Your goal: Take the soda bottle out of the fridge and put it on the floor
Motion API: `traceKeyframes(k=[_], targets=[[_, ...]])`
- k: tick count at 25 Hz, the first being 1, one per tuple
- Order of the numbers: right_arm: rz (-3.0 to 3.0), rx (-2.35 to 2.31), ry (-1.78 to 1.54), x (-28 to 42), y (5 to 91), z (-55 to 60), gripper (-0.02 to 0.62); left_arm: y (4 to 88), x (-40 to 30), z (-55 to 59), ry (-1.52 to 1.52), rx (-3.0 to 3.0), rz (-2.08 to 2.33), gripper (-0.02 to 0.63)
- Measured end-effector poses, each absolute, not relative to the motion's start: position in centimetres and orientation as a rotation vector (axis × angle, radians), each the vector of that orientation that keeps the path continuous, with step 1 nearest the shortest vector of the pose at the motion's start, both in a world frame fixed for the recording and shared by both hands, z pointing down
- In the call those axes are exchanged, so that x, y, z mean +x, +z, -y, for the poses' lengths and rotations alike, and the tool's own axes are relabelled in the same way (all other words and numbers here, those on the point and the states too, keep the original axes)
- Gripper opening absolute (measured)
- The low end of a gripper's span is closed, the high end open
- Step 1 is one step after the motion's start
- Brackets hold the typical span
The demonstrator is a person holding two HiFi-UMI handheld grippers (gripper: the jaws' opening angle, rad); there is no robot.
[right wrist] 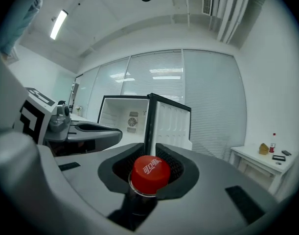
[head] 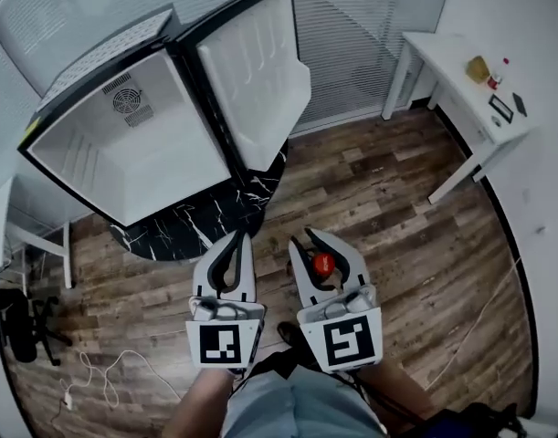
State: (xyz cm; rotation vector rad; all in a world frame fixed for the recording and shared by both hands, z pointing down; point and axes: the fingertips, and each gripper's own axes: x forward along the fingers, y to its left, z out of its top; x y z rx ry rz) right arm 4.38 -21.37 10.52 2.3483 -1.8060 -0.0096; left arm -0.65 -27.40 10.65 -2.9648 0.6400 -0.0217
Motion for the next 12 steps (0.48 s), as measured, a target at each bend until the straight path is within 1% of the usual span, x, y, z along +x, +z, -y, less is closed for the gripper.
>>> traceKeyframes(k=[6,12], targets=[[1.543,2.505,0.076,7.0,12.3,11.1,0.087,11.6,2.3,18.7,-0.03,-3.03,-0.387,0.015],[1.317,2.602,0.127,7.3,13.1,0.5,0.086,10.9,3.0,9.6,-0.013,-3.059,-0.17,0.016]])
